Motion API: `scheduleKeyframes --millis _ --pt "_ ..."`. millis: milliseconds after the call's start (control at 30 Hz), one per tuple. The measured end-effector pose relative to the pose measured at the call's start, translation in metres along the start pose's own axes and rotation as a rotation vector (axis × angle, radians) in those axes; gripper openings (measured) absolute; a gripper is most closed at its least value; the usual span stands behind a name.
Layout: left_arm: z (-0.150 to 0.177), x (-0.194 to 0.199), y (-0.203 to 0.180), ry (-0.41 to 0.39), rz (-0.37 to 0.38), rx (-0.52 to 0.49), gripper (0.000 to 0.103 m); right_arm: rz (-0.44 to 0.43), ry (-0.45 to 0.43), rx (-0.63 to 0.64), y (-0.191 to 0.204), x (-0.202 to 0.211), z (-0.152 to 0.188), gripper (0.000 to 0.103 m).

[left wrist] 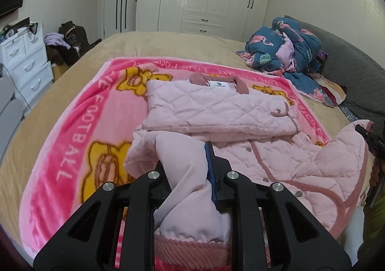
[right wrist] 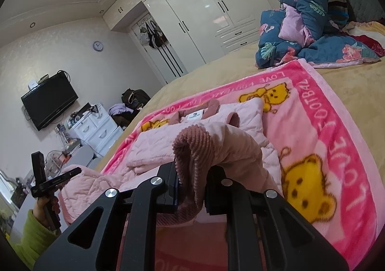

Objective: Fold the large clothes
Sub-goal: 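Lift the hem with both tools and fold it toward the collar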

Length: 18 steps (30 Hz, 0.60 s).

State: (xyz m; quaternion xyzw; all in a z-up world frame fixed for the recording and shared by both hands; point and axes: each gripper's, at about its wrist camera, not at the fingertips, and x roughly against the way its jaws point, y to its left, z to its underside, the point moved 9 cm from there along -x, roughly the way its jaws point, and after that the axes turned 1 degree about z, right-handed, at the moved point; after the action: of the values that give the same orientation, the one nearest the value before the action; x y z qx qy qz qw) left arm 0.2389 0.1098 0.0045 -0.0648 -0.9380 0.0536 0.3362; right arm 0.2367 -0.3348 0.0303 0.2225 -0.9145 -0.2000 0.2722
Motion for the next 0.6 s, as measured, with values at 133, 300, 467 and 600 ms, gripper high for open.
scheduleKeyframes --millis 133,300,467,600 --pt "-0.011 -0.004 0.000 -0.008 -0.003 -0.007 0.013 0.008 -0.011 -0.008 -0.005 -0.006 -0.009 0.014" --pt "-0.024 -0.010 0.002 -0.015 -0.013 -0.013 0.013 0.014 -0.018 -0.010 -0.008 -0.013 -0.018 0.013" --pt "-0.035 -0.019 0.009 -0.020 -0.020 0.013 0.013 0.027 -0.021 -0.009 -0.009 -0.019 -0.028 0.013" --pt "-0.043 -0.024 0.016 -0.035 -0.035 0.020 0.013 0.033 -0.031 -0.001 -0.009 -0.025 -0.040 0.013"
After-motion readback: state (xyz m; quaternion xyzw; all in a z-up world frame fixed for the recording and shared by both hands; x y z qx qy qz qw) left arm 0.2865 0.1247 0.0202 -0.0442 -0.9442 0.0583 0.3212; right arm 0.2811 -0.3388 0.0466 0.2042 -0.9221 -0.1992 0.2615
